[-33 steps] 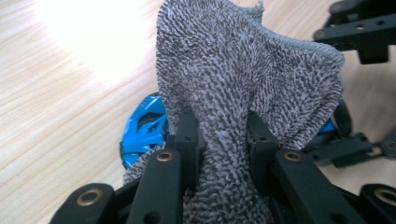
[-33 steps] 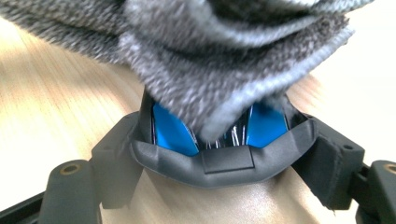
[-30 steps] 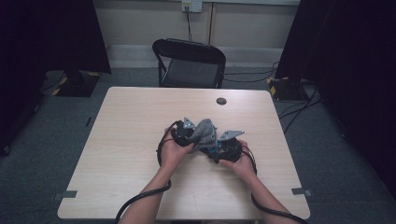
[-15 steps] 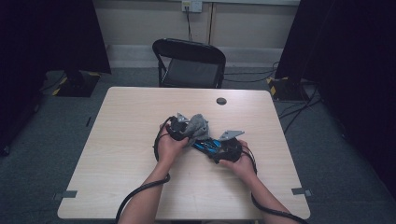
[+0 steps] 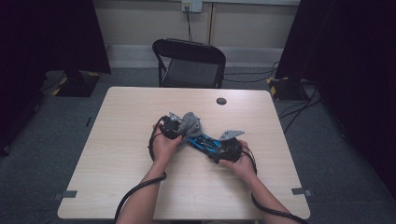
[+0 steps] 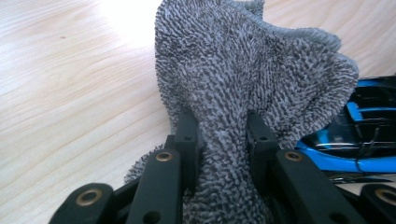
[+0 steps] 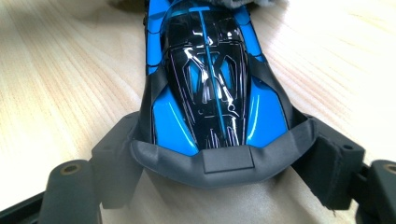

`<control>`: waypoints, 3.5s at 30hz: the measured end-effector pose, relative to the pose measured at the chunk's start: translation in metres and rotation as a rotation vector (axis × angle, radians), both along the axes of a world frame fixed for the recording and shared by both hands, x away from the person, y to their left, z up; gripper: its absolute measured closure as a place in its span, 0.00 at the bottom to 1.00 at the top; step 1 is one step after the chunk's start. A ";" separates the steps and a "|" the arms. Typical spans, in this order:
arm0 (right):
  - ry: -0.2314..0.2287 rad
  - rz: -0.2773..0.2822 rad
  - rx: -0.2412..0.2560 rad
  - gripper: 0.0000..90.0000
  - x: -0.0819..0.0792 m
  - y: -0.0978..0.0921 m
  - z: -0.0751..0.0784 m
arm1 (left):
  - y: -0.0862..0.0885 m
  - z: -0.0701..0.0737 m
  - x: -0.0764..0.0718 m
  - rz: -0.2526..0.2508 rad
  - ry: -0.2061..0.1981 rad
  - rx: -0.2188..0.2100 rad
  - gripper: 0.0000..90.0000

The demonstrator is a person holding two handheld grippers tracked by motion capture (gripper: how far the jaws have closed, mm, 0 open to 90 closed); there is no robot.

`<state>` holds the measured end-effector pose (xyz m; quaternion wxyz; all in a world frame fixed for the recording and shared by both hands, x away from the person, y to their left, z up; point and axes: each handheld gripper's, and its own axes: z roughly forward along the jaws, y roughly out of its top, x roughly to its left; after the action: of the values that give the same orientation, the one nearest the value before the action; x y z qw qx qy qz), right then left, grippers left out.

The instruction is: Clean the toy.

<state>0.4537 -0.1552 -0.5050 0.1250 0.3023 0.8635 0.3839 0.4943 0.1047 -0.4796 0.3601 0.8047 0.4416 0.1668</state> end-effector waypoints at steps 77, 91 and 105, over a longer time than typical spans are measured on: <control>0.000 0.001 -0.001 0.26 0.000 0.000 0.000 | -0.071 0.019 -0.052 -0.345 -0.007 0.019 0.80; 0.001 0.001 0.000 0.26 0.000 0.000 0.000 | -0.062 0.023 -0.042 -0.296 -0.021 0.055 0.80; 0.001 0.001 0.000 0.26 0.000 0.000 0.000 | -0.049 0.022 -0.027 -0.227 -0.001 0.032 0.79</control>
<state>0.4538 -0.1553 -0.5049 0.1245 0.3021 0.8637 0.3837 0.4668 0.0556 -0.4581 0.3641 0.8550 0.3448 0.1324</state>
